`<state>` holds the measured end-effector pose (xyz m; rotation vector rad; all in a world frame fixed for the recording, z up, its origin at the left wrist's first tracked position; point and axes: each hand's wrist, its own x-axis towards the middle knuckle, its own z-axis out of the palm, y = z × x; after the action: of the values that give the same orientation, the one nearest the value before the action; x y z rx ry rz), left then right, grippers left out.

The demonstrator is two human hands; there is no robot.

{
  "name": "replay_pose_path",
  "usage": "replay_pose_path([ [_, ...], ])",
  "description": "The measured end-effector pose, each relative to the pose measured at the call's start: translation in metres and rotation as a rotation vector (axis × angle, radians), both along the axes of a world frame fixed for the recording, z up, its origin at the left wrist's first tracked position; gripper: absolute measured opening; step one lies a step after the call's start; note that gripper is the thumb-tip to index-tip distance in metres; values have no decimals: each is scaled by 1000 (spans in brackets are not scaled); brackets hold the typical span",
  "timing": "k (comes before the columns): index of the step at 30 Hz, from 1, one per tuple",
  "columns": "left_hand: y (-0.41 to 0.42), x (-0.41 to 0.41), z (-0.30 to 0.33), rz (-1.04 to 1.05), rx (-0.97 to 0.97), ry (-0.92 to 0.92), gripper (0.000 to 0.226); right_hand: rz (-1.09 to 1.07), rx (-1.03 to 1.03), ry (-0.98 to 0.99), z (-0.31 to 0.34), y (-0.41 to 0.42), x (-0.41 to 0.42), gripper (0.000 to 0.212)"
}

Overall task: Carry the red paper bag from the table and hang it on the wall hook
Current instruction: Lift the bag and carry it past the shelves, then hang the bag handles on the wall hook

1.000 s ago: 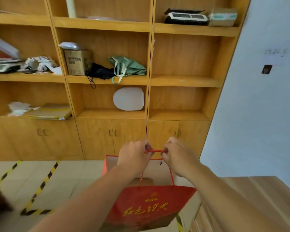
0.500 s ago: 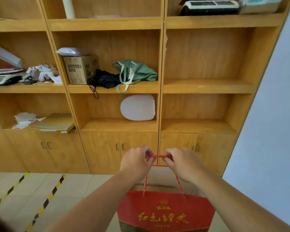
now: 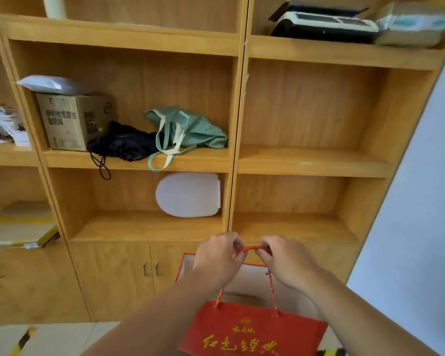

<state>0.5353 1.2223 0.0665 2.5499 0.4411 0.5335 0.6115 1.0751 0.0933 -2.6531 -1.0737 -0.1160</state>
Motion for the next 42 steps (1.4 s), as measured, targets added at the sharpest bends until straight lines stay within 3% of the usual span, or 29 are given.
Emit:
replay_pose_path([
  [8, 13, 146, 2, -245, 40, 67, 7, -238, 1, 88, -2, 1, 105, 24],
  [18, -73, 310, 28, -537, -26, 2, 7, -512, 183, 130, -1, -110, 215, 17],
  [30, -233, 459, 69, -943, -141, -88, 10, -851, 357, -27, 34, -265, 292, 12],
  [42, -348, 585, 104, -1203, -211, -146, 7, -1048, 539, -269, 73, -350, 376, 9],
])
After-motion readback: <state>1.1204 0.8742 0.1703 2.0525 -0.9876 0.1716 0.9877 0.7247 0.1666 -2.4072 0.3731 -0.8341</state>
